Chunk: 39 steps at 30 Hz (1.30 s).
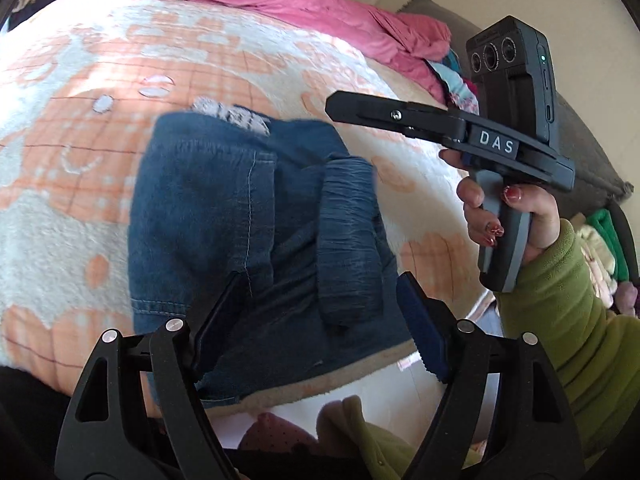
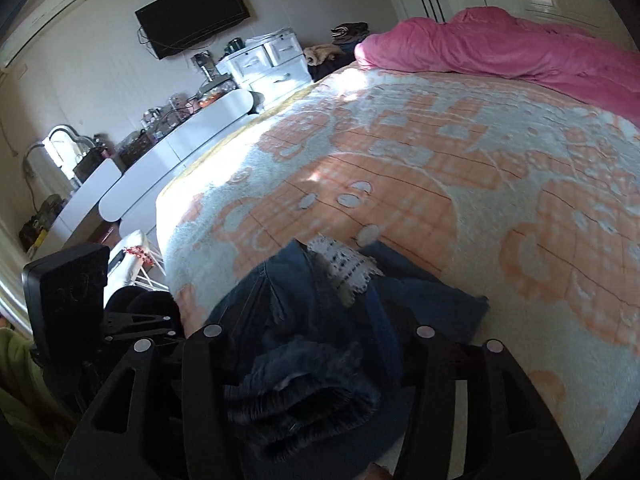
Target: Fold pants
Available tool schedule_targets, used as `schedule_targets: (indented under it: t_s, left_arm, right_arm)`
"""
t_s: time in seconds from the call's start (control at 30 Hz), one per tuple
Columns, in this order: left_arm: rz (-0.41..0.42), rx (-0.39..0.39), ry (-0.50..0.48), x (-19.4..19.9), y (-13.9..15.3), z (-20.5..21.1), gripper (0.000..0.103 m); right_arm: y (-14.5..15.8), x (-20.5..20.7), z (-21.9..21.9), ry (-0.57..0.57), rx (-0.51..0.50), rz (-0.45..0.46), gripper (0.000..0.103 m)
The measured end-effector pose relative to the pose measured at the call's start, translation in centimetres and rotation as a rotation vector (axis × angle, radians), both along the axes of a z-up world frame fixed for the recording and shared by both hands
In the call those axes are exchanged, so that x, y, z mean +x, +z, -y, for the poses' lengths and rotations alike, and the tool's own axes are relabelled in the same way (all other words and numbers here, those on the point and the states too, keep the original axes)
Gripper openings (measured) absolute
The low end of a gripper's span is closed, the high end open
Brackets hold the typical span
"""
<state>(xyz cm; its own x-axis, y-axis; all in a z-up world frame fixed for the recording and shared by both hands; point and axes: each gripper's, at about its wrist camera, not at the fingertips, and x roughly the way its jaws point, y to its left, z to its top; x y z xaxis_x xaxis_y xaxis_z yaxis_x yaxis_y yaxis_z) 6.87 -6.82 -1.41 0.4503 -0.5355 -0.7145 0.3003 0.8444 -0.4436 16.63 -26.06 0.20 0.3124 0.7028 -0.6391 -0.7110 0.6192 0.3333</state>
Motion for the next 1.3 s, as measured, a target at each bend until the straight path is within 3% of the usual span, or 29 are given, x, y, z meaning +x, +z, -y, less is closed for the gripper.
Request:
schedule_targets:
  t_s: [0.13,0.23,0.33,0.6,0.8,1.03,1.23,1.3]
  left_arm:
    - [0.009,0.034,-0.007,-0.6,-0.4,0.7,0.072]
    - [0.009,0.038,-0.021,-1.2,-0.5,1.5,0.072]
    - [0.016,0.049,-0.025,-1.7,-0.3,1.6,0.072]
    - [0.061,0.08,0.018,-3.3,1.7,0.3,0.077]
    - [0.083,0.099,0.065,-2.8,2.7,-1.0,0.081]
    - [0.072,0.154,0.097,-1.6,2.5,-2.2,0.082]
    - [0.039,0.2,0.127,1.4,2.0,-3.9,0.082]
    - [0.02,0.21,0.122,2.5,1.6,-4.2,0.077]
  right_arm:
    - [-1.6,-1.6,0.1,0.002,-0.049,-0.028,0.05]
    - [-3.4,-1.6,0.2,-0.057,-0.182,-0.027,0.051]
    - [-4.4,-1.1,1.0,-0.089,-0.18,-0.061,0.053]
    - [-0.6,-3.8,2.8,-0.127,-0.097,0.032,0.061]
    - [1.5,-7.7,3.9,-0.136,-0.094,0.126,0.061]
    - [2.4,-13.3,3.2,-0.053,-0.099,0.208,0.061]
    - [1.8,-17.3,-1.3,0.125,-0.133,0.245,0.061]
    - [1.5,-18.1,-3.1,0.177,-0.162,0.283,0.061]
